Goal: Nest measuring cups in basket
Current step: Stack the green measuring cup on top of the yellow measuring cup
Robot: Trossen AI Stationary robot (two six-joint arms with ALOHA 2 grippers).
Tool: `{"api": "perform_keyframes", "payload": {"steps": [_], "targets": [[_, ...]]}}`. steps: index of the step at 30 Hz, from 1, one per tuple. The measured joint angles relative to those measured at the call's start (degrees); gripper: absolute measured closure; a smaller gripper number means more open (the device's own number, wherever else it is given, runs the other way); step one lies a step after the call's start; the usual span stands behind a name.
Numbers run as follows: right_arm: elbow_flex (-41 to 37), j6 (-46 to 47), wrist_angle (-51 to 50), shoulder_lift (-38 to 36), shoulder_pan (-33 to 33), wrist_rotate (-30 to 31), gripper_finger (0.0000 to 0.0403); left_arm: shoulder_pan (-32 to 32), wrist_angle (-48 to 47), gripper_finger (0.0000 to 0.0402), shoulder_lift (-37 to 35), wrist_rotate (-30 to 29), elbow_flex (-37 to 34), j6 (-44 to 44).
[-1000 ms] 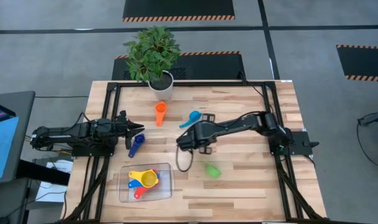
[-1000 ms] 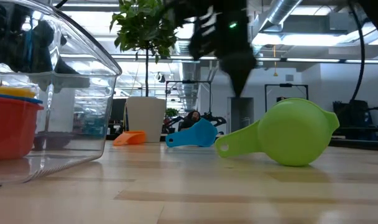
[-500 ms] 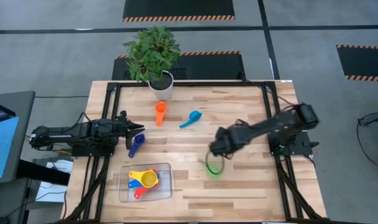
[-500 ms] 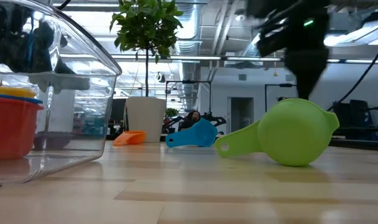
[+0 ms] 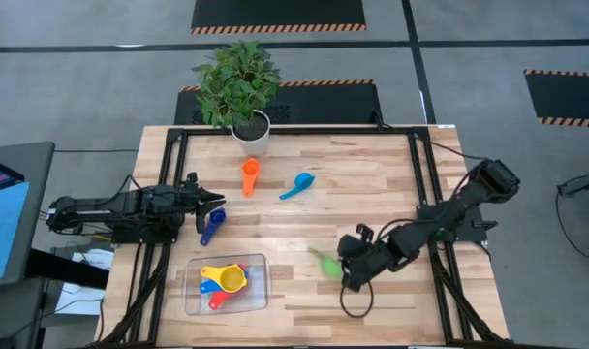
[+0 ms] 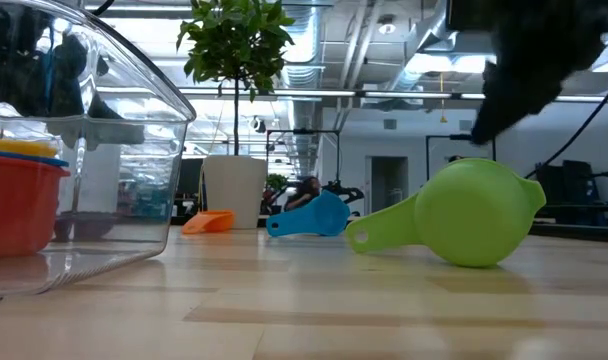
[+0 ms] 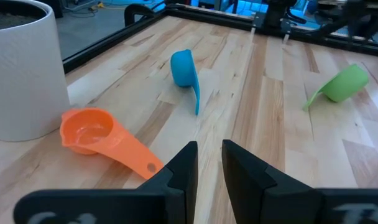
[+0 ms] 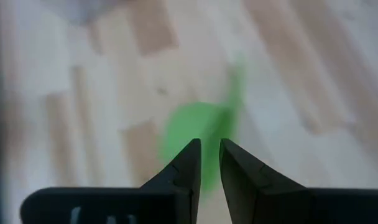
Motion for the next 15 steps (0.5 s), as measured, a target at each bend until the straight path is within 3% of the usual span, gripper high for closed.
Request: {"api": "perform_keyframes", "payload": {"steps": [9, 15], "targets": [[-0.1, 1.8, 1.0, 1.6, 3.1, 5.9, 0.0321, 0.0, 0.0, 0.034, 0.0, -0.1, 0.0, -0.1], [0.0, -1.0, 1.2, 1.4, 2.0, 6.0, 0.0321, 0.0, 0.3, 0.034, 0.0, -0.1, 0.0, -0.1]]}}
